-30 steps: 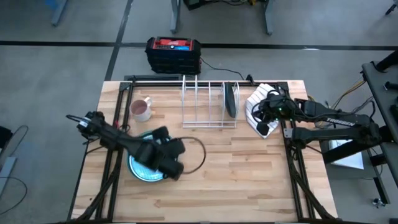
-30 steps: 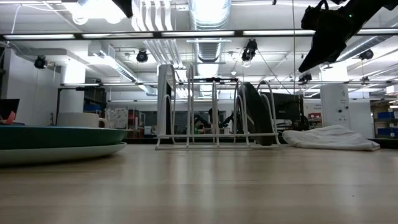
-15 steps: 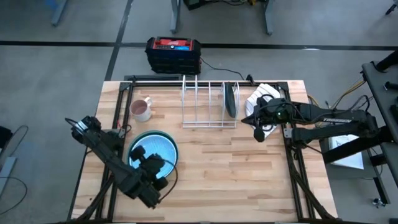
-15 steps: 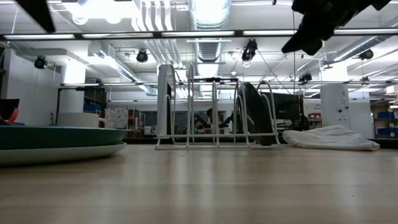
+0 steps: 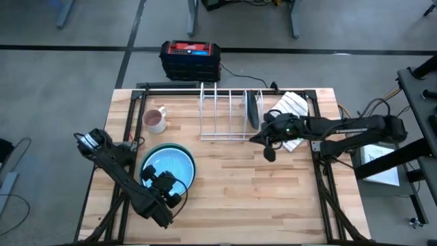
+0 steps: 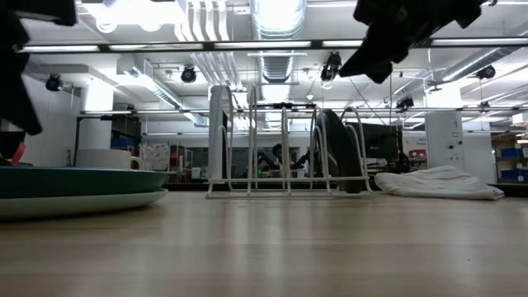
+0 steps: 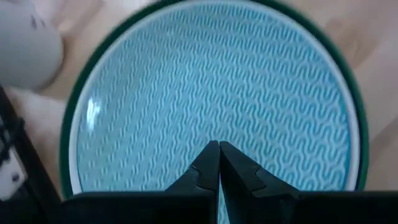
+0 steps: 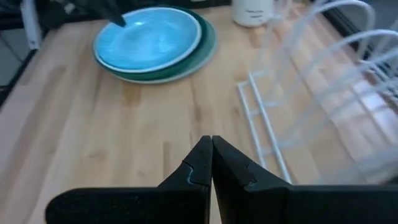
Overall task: Sort dishes
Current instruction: Put the blue and white patterned plate in the dishwasher rack
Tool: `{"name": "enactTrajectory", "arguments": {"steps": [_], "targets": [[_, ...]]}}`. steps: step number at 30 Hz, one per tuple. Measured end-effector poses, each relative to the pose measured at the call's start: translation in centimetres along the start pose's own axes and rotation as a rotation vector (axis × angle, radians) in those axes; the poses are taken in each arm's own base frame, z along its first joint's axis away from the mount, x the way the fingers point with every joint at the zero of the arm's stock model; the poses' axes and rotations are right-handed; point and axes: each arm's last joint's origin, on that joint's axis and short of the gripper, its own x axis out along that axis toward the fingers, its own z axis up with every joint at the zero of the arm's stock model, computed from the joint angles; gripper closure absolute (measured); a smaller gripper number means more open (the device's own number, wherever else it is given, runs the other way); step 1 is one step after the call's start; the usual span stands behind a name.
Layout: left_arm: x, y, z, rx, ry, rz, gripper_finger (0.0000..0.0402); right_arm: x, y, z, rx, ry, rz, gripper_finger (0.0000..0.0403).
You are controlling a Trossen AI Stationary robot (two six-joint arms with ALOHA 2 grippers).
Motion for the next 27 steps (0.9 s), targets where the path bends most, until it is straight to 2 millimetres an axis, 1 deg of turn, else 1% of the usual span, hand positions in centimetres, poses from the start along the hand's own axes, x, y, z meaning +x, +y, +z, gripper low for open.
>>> {"name": "enactTrajectory", "arguments": {"steps": [4,7,9,11,14,17,19,23,27], "targets": [[-0.8,0.1,-1.6,-0.058,0.001,-0.030,0.0401,1.0,0.5,0.8,-0.001,0.017,0.076,0.0402],[-1.5,0.1,-2.6,-0.079,-0.007,-0.057,0.0401,1.6,1.3,1.4,0.063,0.029,0.116,0.0394],[-1.8,0.2,-3.1,-0.081,-0.011,-0.067,0.0402,2.1,2.0,1.5,0.061,0.035,0.137,0.0387],[-1.8,0.3,-3.4,-0.082,-0.014,-0.069,0.0402,2.7,2.8,1.4,0.064,0.031,0.156,0.0381],[-1.2,0.4,-3.9,-0.067,-0.021,-0.052,0.0401,3.9,4.2,1.6,0.086,-0.019,0.203,0.0370],[-0.8,0.5,-4.9,-0.007,-0.034,-0.037,0.0401,5.5,5.4,1.8,0.117,-0.077,0.247,0.0355],[-0.6,0.8,-5.7,0.020,-0.043,-0.032,0.0402,6.6,5.9,1.9,0.142,-0.085,0.264,0.0344],[0.0,1.9,-7.4,0.034,-0.022,0.002,0.0401,8.8,6.2,3.5,0.201,-0.106,0.226,0.0320],[0.9,3.1,-8.9,0.008,-0.021,0.038,0.0401,11.7,6.6,4.6,0.255,-0.083,0.186,0.0298]]}}
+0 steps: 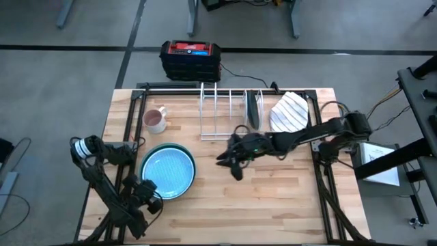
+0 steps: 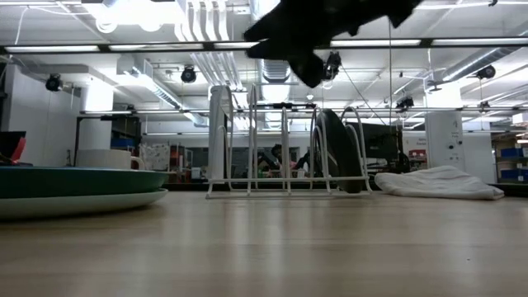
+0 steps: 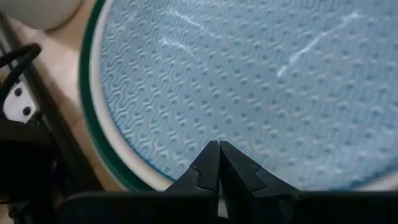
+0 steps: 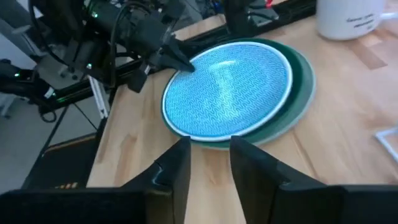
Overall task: Sort dishes
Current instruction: Put the blue and white patterned plate in the dishwasher rack
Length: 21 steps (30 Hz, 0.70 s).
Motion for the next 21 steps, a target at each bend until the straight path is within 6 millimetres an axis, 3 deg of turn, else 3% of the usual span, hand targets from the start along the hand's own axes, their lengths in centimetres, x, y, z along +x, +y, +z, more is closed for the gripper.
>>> {"name": "enactTrajectory", "arguments": {"steps": [9,21], "targets": [[1.1,1.0,-0.7,0.021,-0.028,0.034,0.0401,5.8,0.3,1.4,-0.015,0.091,-0.039,0.0264],[2.3,1.6,-1.0,0.025,-0.047,0.037,0.0402,10.7,-0.5,1.2,-0.021,0.151,-0.173,0.0226]]}}
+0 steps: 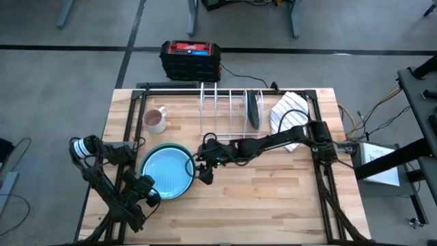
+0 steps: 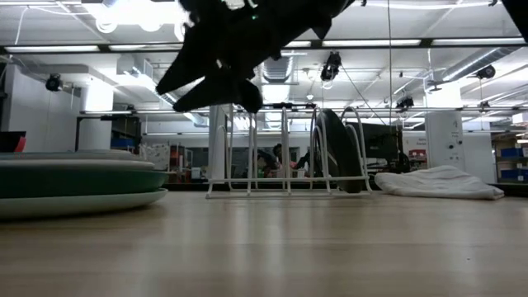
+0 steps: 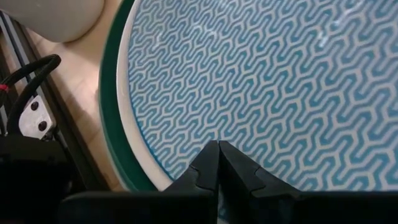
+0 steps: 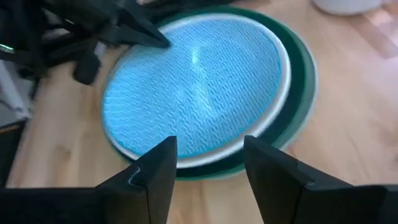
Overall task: Sort dishes
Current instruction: Put the blue and white patterned plate in the dishwasher rack
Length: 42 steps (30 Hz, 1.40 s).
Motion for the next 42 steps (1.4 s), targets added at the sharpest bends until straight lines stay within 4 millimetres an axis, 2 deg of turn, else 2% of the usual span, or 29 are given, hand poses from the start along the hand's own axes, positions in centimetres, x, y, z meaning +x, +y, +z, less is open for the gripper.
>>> {"name": "enactTrajectory", "arguments": {"steps": [9,20,33,42], "targets": [[0.0,-0.1,0.0,-0.006,-0.005,-0.012,0.0401,2.7,-0.8,-0.8,0.033,0.036,-0.022,0.0195],[0.1,-0.2,0.0,-0.010,-0.026,-0.028,0.0402,3.3,-1.9,-0.7,0.106,0.038,-0.013,0.0160],[0.7,0.2,0.0,0.001,-0.068,-0.027,0.0402,5.1,-2.6,-1.4,0.180,0.021,0.035,0.0149],[1.3,0.3,-0.1,-0.008,-0.116,-0.048,0.0402,5.1,-2.7,-1.5,0.197,0.031,0.046,0.0146]]}}
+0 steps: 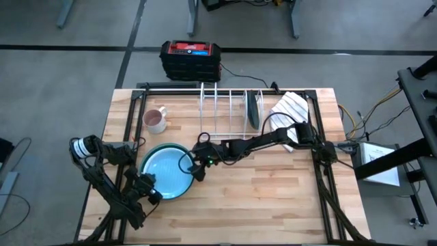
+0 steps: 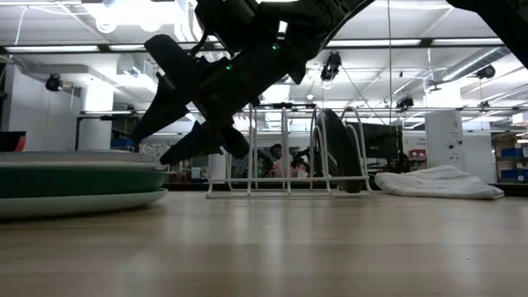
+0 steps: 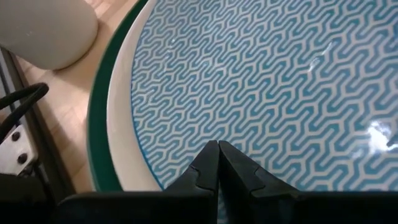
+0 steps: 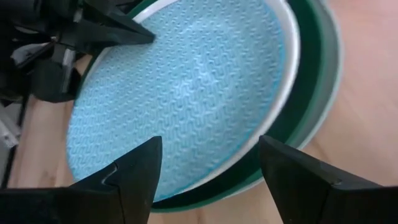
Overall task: Sort dishes
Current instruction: Put the blue and white patterned plate in the dishwasher rack
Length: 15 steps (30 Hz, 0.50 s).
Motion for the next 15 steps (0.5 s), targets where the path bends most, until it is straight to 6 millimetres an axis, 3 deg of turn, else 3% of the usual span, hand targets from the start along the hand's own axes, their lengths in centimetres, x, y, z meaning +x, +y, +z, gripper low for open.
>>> {"name": "enactTrajectory", "arguments": {"steps": [15], "targets": [[0.26,-0.28,0.09,-0.045,-0.049,-0.043,0.0402,0.65,-0.11,-0.59,0.033,0.042,0.064,0.0150]]}}
